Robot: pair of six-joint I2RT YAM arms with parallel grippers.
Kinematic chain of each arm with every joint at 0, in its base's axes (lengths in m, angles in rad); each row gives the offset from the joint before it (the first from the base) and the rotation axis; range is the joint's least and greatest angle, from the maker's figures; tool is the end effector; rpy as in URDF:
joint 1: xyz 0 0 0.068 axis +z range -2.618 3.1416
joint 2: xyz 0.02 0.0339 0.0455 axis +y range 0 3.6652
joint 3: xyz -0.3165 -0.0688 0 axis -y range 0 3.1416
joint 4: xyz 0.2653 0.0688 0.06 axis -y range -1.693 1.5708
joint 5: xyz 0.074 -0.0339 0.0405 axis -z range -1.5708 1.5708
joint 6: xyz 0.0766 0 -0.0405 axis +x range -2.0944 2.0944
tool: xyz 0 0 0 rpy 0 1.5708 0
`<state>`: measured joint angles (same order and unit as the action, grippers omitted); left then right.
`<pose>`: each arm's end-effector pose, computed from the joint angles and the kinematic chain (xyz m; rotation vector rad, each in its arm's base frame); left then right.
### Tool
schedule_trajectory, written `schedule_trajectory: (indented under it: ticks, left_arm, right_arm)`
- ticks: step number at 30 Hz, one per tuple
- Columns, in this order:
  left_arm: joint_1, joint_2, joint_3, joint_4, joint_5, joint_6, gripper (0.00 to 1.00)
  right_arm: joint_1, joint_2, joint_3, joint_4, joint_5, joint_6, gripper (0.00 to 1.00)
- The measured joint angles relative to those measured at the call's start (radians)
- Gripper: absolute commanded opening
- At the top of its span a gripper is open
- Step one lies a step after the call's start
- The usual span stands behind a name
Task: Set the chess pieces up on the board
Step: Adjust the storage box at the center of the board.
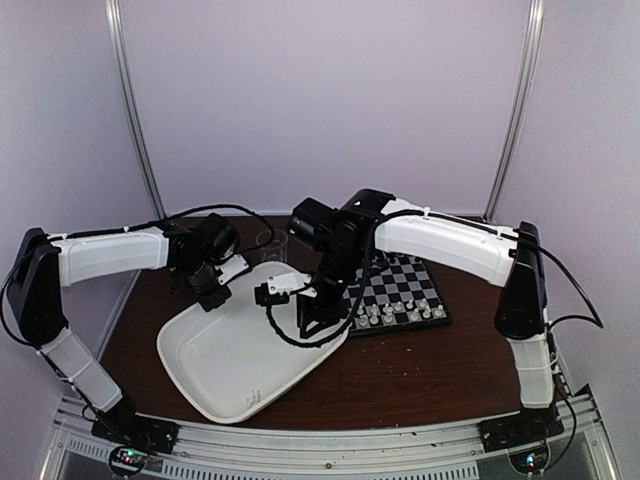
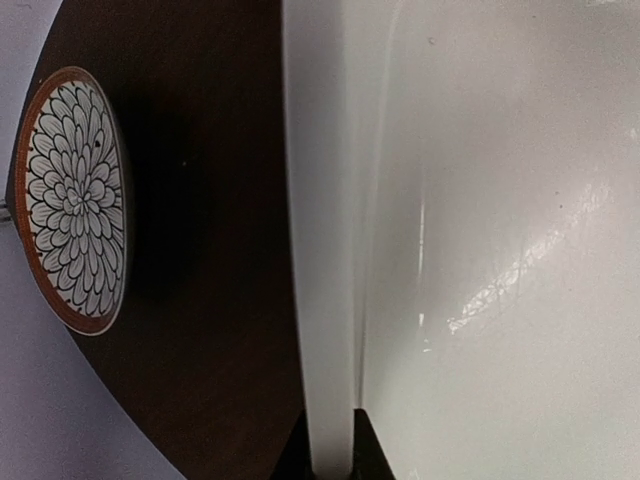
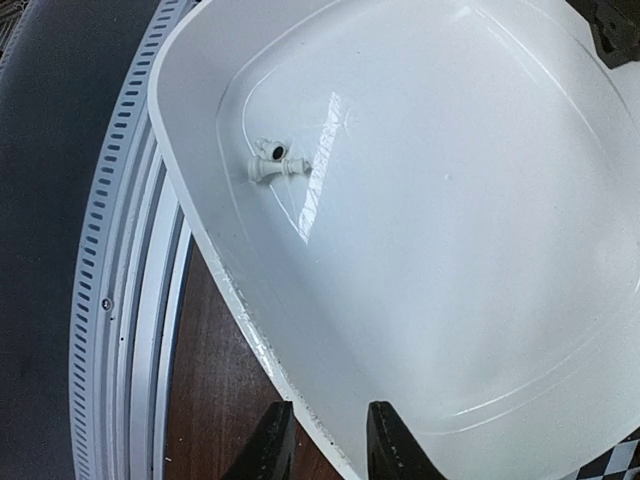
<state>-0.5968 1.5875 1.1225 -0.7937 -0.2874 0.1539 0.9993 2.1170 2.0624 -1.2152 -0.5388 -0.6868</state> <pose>0.2890 -0.1701 0.2243 0.9537 2.5918 0.2943 0.2342 0.4368 0.2959 -2.1797 1.7840 0.8340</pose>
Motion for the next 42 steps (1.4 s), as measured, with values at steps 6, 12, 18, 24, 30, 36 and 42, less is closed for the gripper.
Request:
schedule_trajectory:
  ticks: [6, 12, 18, 24, 30, 36, 42]
  left_arm:
    - [0.001, 0.070, 0.082, 0.031, 0.006, 0.115, 0.27]
    - [0.021, 0.167, 0.150, 0.078, -0.023, 0.136, 0.44]
    - [0.037, 0.164, 0.179, 0.033, -0.085, 0.044, 0.53]
    - [0.037, -0.021, 0.228, -0.192, -0.199, -0.420, 0.54]
    - [-0.028, -0.319, 0.053, -0.301, -0.090, -0.739, 0.51]
    - [-0.335, -0.317, -0.119, -0.187, 0.141, -0.623, 0.54]
    - [-0.439, -0.267, -0.179, -0.089, 0.312, -0.527, 0.55]
  right_arm:
    - [0.017, 0.050, 0.048, -0.019, -0.018, -0.014, 0.28]
    - [0.018, 0.050, 0.037, -0.022, -0.026, -0.016, 0.28]
    - [0.018, 0.045, -0.009, -0.018, -0.025, -0.014, 0.28]
    - [0.004, 0.009, -0.042, -0.008, -0.030, 0.001, 0.28]
    - [-0.032, -0.042, -0.061, 0.000, -0.030, 0.006, 0.28]
    - [-0.084, -0.099, -0.094, -0.004, -0.063, 0.002, 0.29]
    - [-0.195, -0.216, -0.143, -0.025, -0.092, 0.002, 0.29]
